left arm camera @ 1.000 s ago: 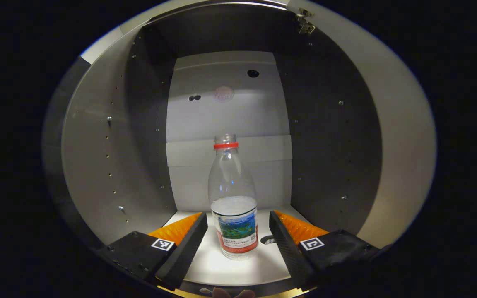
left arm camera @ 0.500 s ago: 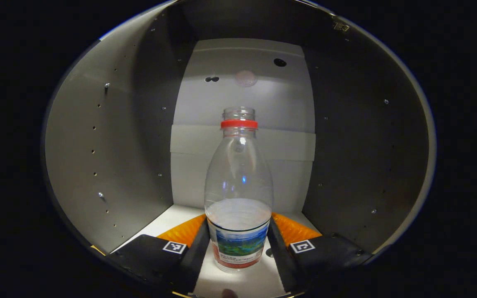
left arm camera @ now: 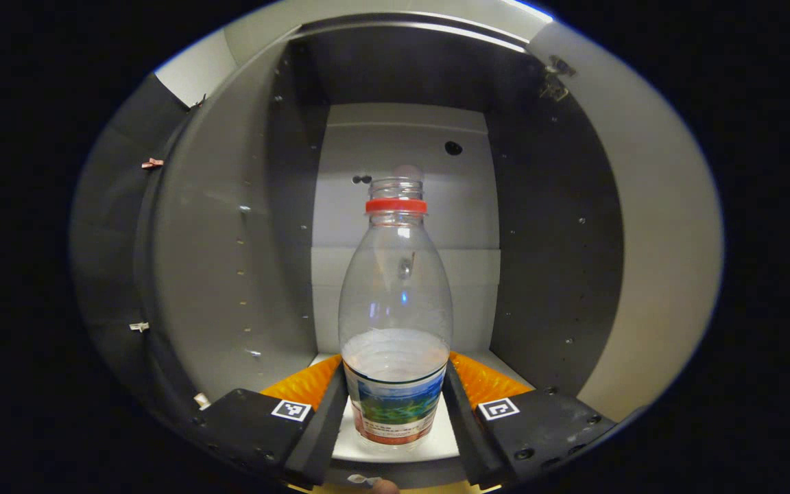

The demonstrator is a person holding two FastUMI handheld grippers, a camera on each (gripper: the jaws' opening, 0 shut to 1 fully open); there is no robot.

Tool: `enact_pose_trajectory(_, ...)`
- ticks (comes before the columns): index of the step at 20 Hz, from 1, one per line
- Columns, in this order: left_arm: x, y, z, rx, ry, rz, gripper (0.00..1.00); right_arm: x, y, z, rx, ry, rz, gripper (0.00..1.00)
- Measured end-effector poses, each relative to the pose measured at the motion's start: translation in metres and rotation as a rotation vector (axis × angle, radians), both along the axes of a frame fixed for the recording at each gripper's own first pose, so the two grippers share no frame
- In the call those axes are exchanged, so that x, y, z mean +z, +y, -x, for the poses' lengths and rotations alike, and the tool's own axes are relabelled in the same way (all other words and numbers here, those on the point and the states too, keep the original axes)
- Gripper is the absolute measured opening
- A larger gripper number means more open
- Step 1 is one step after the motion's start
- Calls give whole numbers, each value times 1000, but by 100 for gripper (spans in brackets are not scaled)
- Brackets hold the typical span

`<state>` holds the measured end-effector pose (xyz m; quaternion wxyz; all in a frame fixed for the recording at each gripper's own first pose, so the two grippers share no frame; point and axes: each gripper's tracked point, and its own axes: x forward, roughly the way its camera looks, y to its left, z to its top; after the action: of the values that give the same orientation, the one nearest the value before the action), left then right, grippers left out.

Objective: Open the cabinet door with the right hand, grasp the bottle in the cabinet with the left hand and place it on the coaster, then close the cabinet door with the right hand.

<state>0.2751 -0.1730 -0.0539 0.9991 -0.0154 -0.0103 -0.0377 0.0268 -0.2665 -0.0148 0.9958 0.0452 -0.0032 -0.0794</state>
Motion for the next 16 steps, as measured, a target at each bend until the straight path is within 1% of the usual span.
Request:
enact_pose_trajectory(4,-12,38,66,3,-3,2,74,2,16,-3,9,-11,2,98)
enact_pose_trajectory(7,-30,65,107,14,1,-12,73,0,18,-7,-4,-13,1,98)
enact_pose_trajectory(12,-71,101,156,14,-3,5,74,0,10,-9,-51,-14,25,98)
enact_pose_trajectory(16,-127,114,186,-1,32,-1,74,3,2,-3,-90,-13,27,98)
